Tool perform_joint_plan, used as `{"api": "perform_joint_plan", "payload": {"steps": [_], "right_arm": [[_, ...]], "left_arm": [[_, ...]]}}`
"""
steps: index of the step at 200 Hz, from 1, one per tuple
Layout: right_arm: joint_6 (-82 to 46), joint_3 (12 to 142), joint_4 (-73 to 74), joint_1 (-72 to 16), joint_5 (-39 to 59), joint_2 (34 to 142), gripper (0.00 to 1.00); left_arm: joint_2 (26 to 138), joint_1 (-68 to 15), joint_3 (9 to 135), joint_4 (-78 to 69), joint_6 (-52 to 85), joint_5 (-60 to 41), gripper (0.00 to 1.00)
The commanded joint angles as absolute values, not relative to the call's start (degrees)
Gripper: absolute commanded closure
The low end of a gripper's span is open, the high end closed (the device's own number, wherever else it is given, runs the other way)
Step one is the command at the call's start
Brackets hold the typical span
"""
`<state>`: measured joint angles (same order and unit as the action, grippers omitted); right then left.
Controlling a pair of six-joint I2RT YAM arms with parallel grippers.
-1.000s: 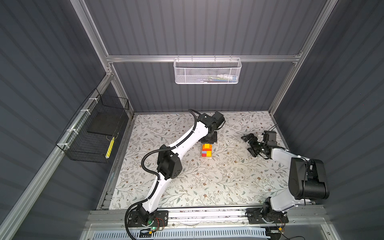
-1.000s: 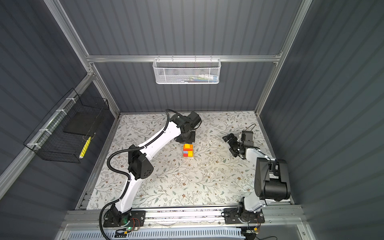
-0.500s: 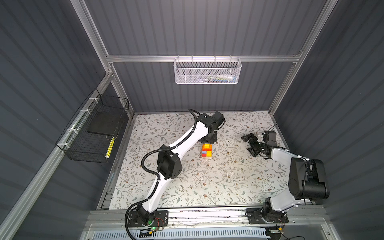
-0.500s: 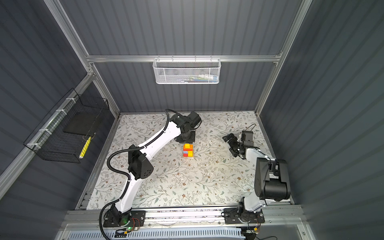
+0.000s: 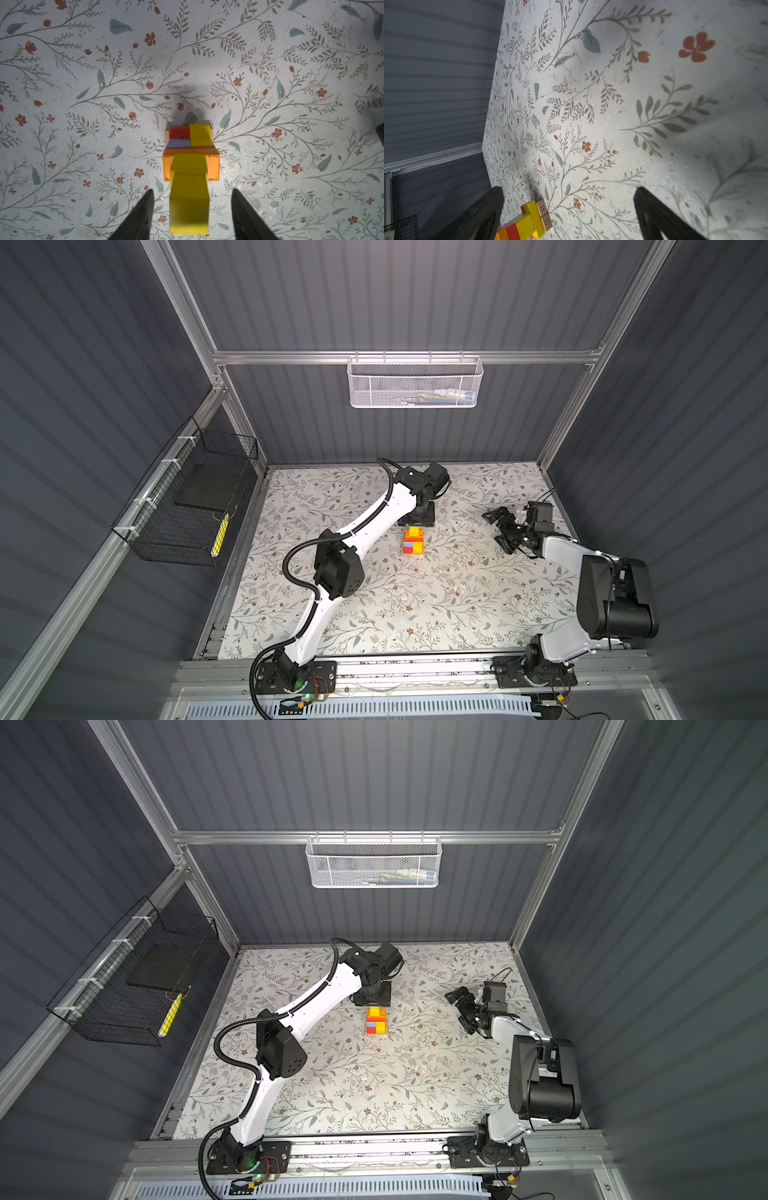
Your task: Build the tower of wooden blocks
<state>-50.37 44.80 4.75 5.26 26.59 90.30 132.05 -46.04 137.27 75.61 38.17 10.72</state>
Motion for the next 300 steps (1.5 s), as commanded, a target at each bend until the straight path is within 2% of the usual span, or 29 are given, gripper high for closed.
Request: {"api": "perform_joint_plan", "payload": {"steps": [1, 20, 44, 101, 144, 170, 192, 230, 280, 300], "right_arm": [[-49.9, 45.9, 4.8, 5.2, 26.6, 90.7, 0.01], [-49.9, 46.0, 4.7, 5.1, 26.6, 90.8, 0.01], [-49.9, 46.0, 4.6, 5.1, 26.5, 90.9, 0.01], [-49.8, 46.4, 3.4, 5.1, 25.9, 90.4, 0.01], [-48.6, 47.4, -3.0, 5.1, 21.6, 86.8, 0.01], [-47.9, 47.6, -6.3, 5.1, 17.0, 83.6, 0.01], [-48.0, 47.4, -7.5, 5.1, 15.0, 81.8, 0.01], [-44.6, 49.3, -12.4, 5.1, 13.0, 76.6, 0.01], [-35.6, 49.7, -17.4, 5.1, 2.4, 64.7, 0.01], [-30.3, 49.4, -18.5, 5.0, -0.9, 60.0, 0.01]], "left_arm": [[129.2, -45.7, 136.7, 75.2, 38.6, 11.0, 0.34], [127.7, -45.7, 136.0, 74.5, 38.4, 11.1, 0.25], [125.4, -45.7, 134.8, 73.3, 38.1, 11.3, 0.01], [120.1, -45.5, 133.5, 72.7, 35.8, 13.2, 0.0], [111.2, -43.7, 127.9, 70.4, 31.5, 18.4, 0.0], [101.9, -40.0, 117.2, 64.5, 29.3, 19.2, 0.0], [92.0, -35.7, 104.7, 53.8, 26.6, 19.5, 0.0], [77.4, -29.8, 85.2, 40.4, 23.9, 30.7, 0.0], [72.7, -20.0, 70.0, 31.3, 22.2, 36.1, 0.0], [72.5, -15.9, 62.8, 23.5, 21.3, 34.7, 0.0]]}}
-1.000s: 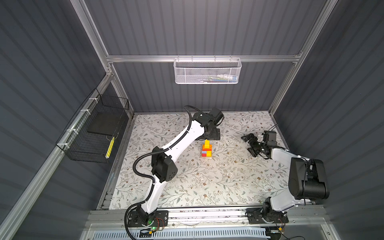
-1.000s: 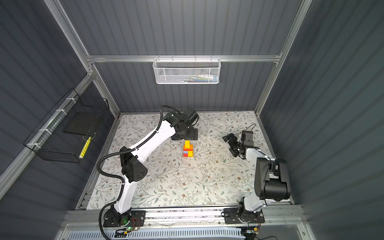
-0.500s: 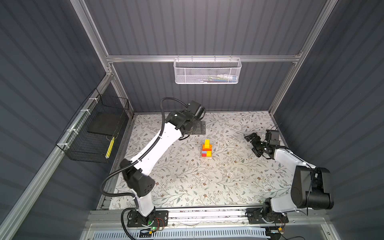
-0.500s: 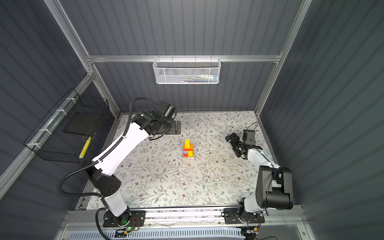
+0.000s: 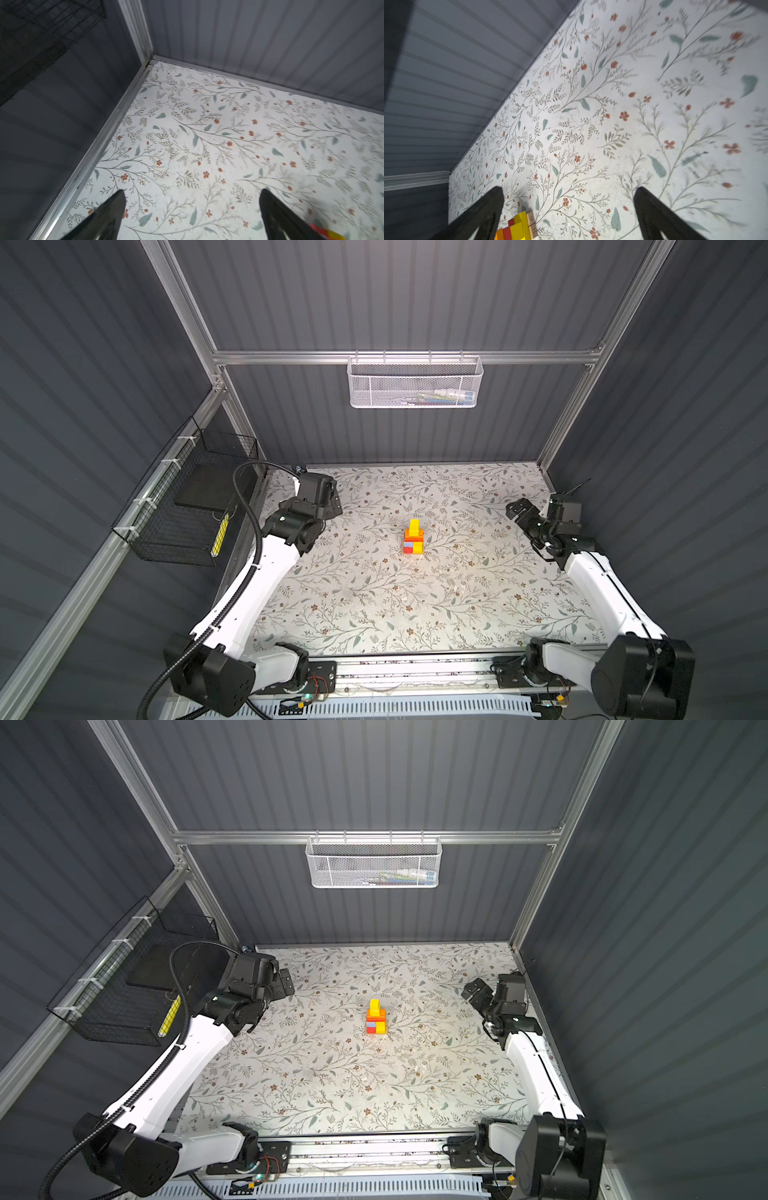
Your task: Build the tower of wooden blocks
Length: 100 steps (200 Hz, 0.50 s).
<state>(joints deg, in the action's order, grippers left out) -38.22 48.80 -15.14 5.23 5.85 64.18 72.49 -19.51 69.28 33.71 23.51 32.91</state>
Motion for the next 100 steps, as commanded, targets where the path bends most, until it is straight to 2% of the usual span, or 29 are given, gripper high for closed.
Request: {"api": "perform_joint_plan", "payload": {"steps": [1, 43, 78, 100], "right_arm": [[-29.9, 49.3, -18.5, 5.0, -1.0, 59.9, 0.01], [-20.5, 40.3, -7.6, 5.0, -2.6, 53.0, 0.01], [-10.5, 30.9, 4.5, 5.0, 1.1, 50.4, 0.01], [-8.1, 27.5, 9.6, 5.0, -1.8, 52.3, 0.01]], "left_arm": [[72.6, -15.8, 62.4, 23.0, 21.2, 34.6, 0.0], [72.2, -10.7, 44.9, 2.2, 17.1, 32.6, 0.0], [76.9, -5.7, 38.2, -7.0, 15.5, 25.7, 0.0], [78.3, -4.9, 33.8, -16.0, 12.8, 24.6, 0.0]]}}
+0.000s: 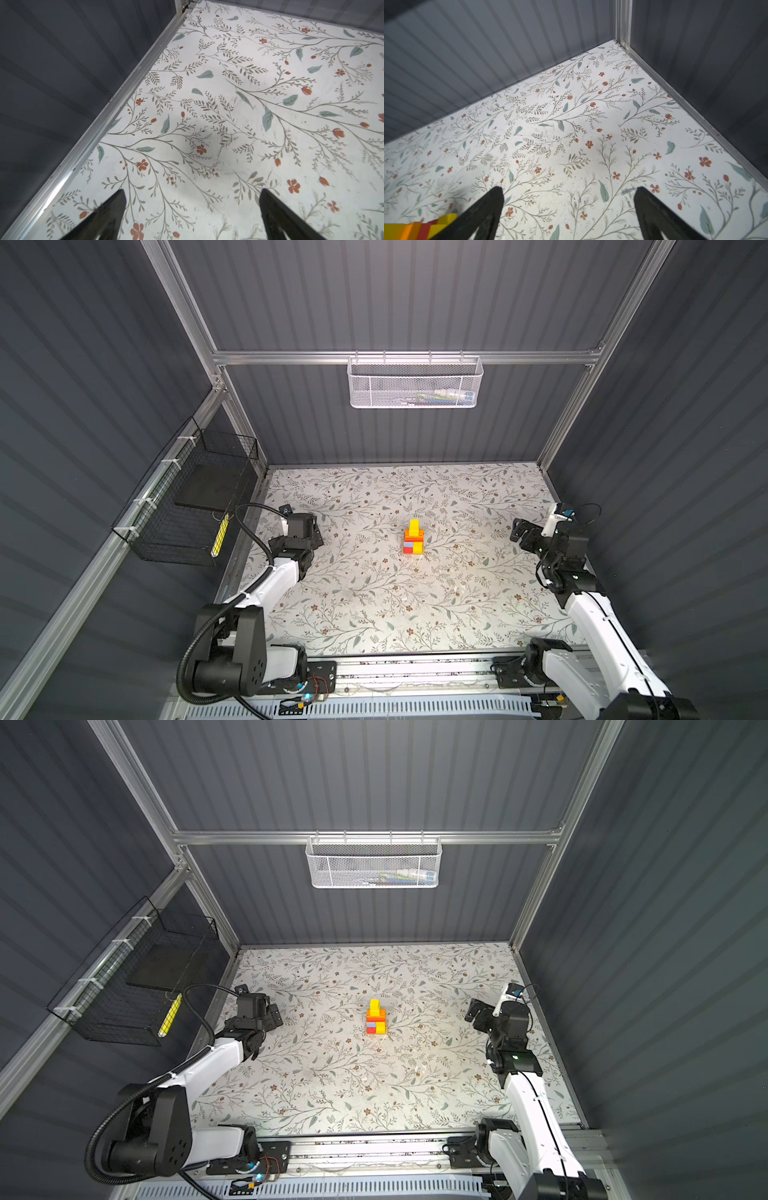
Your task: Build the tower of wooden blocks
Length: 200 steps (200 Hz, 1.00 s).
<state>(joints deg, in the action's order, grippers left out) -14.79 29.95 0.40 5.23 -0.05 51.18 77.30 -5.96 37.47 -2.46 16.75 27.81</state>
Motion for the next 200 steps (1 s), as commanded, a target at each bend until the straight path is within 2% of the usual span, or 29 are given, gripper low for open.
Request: {"api": "perform_joint_plan", "payload": {"steps": [1, 36, 69, 95, 107, 137, 155, 164, 178, 200], "right_arm": [[-7.9, 27.5, 9.6, 5.0, -1.9, 52.4, 0.01], [-5.9, 24.2, 18.6, 5.0, -0.5, 58.3, 0.01], [-6.6, 19.2, 34.8, 5.1, -0.5, 65.5, 0.01], [-6.4, 19.3, 41.9, 5.0, 0.0, 72.2, 0.01], [-6.4, 20.8, 40.9, 5.0, 0.7, 73.4, 0.01], [-3.9, 18.8, 52.2, 5.0, 3.2, 79.9, 0.01], [-3.8, 16.6, 61.3, 5.0, 3.7, 84.3, 0.01], [-3.9, 16.8, 58.0, 5.0, 3.2, 82.6, 0.01], [-4.7, 18.5, 55.5, 5.0, 0.5, 83.3, 0.01], [-4.6, 18.3, 55.9, 4.7, 0.0, 83.3, 0.01]], "left_arm": [[78.4, -4.9, 33.5, -16.6, 12.6, 24.5, 0.0], [82.3, -3.7, 27.1, -32.3, 9.1, 24.2, 0.0], [85.6, -3.3, 25.0, -39.5, 7.1, 21.0, 0.0], [87.9, -3.0, 24.5, -45.5, 4.2, 17.0, 0.0], [90.3, -2.9, 24.1, -49.2, 2.6, 15.4, 0.0], [98.6, -2.9, 22.7, -61.6, 0.2, 10.5, 0.0], [97.3, -2.9, 23.6, -56.8, -1.1, 6.4, 0.0], [98.3, -2.9, 24.0, -58.8, -1.6, 5.2, 0.0], [98.0, -2.9, 28.2, -48.9, -0.8, 7.5, 0.0], [98.2, -3.0, 27.4, -51.0, -0.7, 8.2, 0.0]]}}
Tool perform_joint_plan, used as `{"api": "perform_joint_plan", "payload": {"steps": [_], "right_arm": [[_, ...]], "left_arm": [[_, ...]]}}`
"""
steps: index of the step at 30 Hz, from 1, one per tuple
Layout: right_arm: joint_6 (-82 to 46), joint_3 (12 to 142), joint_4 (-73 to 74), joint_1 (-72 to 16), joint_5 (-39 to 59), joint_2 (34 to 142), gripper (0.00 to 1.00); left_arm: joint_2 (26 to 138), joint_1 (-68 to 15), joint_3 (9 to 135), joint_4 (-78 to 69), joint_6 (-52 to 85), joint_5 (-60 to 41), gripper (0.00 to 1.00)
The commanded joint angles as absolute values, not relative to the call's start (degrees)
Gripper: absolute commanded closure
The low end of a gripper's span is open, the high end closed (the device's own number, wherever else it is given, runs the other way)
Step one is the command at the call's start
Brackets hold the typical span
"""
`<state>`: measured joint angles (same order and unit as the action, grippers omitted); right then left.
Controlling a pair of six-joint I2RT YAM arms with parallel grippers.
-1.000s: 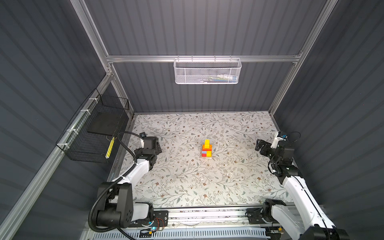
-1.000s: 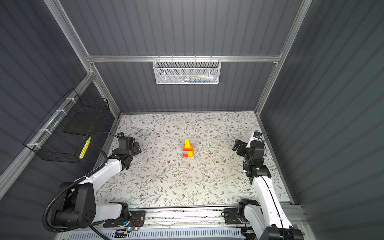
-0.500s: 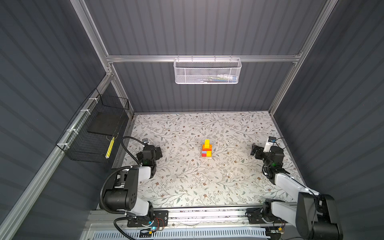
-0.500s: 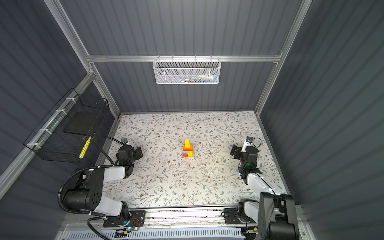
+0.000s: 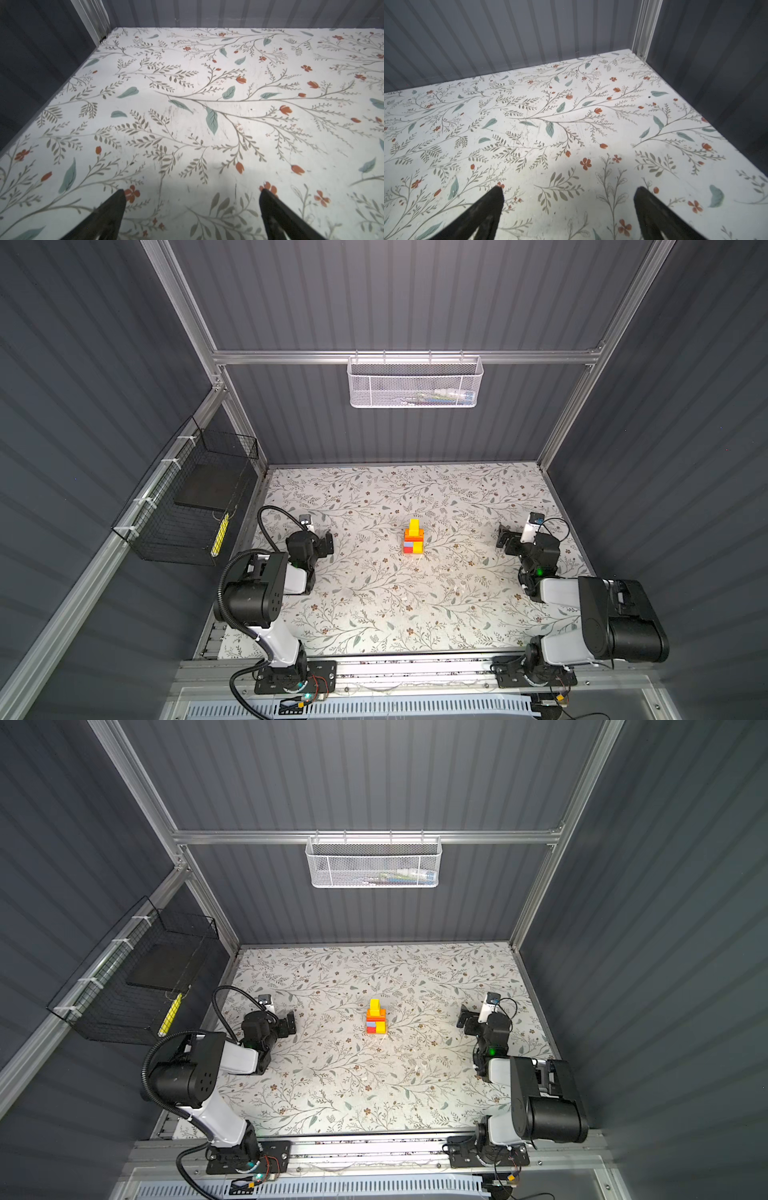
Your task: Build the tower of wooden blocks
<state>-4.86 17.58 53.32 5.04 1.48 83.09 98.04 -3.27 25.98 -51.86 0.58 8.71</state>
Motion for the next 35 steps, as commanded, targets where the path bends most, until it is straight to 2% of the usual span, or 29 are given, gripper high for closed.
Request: {"api": "perform_joint_plan", "payload": {"steps": [1, 35], "right_arm": [[-4.6, 18.3, 55.9, 4.7, 0.0, 83.2, 0.01], [-4.0, 18.7, 55.4, 4.6, 1.4, 83.5, 0.01]], "left_arm": [[98.2, -3.0, 27.4, -50.9, -0.7, 8.2, 0.0], [98.3, -3.0, 27.3, -51.5, -0.7, 8.2, 0.0]]}}
